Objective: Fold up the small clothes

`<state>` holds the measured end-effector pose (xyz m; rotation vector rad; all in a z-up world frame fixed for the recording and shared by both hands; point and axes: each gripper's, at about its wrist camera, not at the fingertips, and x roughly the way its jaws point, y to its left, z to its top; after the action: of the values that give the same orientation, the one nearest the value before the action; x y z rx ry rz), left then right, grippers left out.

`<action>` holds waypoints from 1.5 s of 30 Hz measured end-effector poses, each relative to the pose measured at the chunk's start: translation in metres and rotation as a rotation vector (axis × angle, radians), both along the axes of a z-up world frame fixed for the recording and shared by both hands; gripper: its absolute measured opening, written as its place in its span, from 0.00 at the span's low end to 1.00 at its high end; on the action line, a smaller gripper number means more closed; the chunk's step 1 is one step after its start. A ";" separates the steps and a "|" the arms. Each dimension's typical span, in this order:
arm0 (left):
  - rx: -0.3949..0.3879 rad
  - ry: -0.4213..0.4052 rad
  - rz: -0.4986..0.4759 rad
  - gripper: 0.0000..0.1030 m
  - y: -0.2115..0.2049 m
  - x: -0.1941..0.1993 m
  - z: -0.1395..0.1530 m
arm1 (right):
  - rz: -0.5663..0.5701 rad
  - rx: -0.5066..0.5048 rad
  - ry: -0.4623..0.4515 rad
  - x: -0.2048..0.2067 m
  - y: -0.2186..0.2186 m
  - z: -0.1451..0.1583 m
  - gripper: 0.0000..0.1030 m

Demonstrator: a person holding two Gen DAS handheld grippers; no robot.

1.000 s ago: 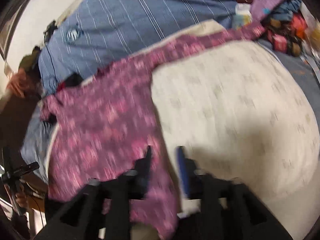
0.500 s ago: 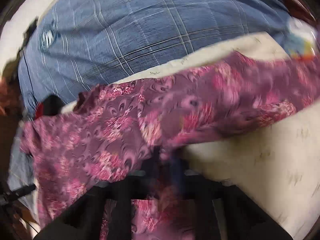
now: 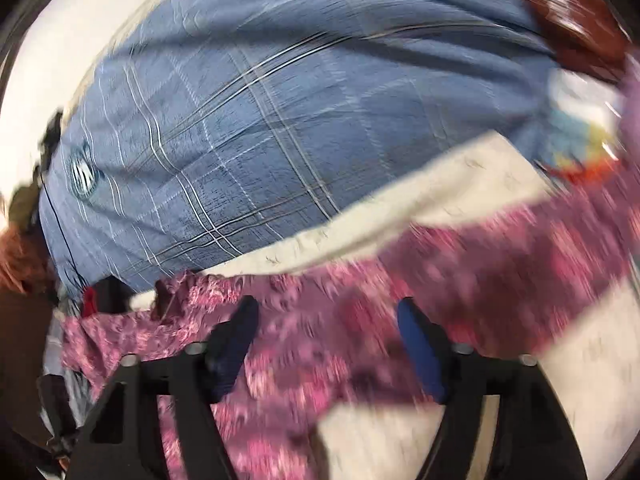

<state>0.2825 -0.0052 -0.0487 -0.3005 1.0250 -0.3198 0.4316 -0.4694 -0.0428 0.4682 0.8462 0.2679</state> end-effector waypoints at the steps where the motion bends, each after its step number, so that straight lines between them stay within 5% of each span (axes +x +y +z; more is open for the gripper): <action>1: 0.000 -0.011 -0.017 0.65 -0.003 0.001 0.002 | 0.083 -0.030 0.017 0.026 0.018 -0.002 0.73; 5: -0.055 -0.023 -0.049 0.65 -0.006 0.006 0.004 | 0.245 -0.184 0.059 0.085 0.083 -0.024 0.71; 10: 0.018 -0.057 -0.068 0.65 -0.012 0.007 0.006 | 0.474 -0.236 0.139 0.103 0.140 -0.059 0.70; 12: 0.009 -0.073 -0.061 0.65 -0.009 0.006 0.012 | 0.550 -0.360 0.059 0.089 0.163 -0.053 0.21; 13: 0.013 -0.089 -0.052 0.65 -0.008 0.005 0.016 | 0.533 -0.439 0.030 0.082 0.172 -0.047 0.09; 16: 0.106 -0.226 0.037 0.67 0.004 -0.004 0.039 | 0.501 -0.566 -0.045 0.070 0.182 -0.025 0.05; 18: 0.188 -0.294 0.123 0.76 0.014 -0.007 0.046 | 0.406 -0.545 -0.088 0.074 0.169 -0.011 0.04; 22: 0.163 -0.184 0.151 0.78 0.025 0.012 0.024 | 0.325 -0.564 0.035 0.087 0.169 -0.044 0.05; 25: 0.178 -0.105 0.150 0.78 0.026 0.022 0.004 | 0.296 -0.573 -0.012 0.070 0.174 -0.036 0.10; 27: 0.189 -0.096 0.149 0.78 0.025 0.022 -0.001 | 0.256 -0.463 -0.027 0.056 0.153 -0.021 0.19; 29: 0.187 -0.095 0.149 0.78 0.023 0.022 -0.001 | 0.141 -0.335 -0.038 0.030 0.096 -0.005 0.42; 31: 0.184 -0.089 0.150 0.78 0.023 0.022 -0.002 | -0.001 -0.236 -0.020 0.002 0.027 -0.002 0.49; 35: 0.184 -0.088 0.156 0.78 0.019 0.024 -0.003 | -0.369 -0.198 0.050 -0.051 -0.105 -0.009 0.51; 38: 0.197 -0.095 0.158 0.78 0.016 0.025 -0.007 | -0.518 -0.134 0.131 -0.074 -0.173 -0.027 0.51; 45: 0.250 -0.110 0.133 0.79 0.005 0.026 -0.010 | -0.632 -0.043 0.208 -0.074 -0.195 -0.062 0.51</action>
<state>0.3085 -0.0001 -0.0588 -0.1222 0.9209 -0.0852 0.3576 -0.6643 -0.1044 0.7055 0.8603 -0.3862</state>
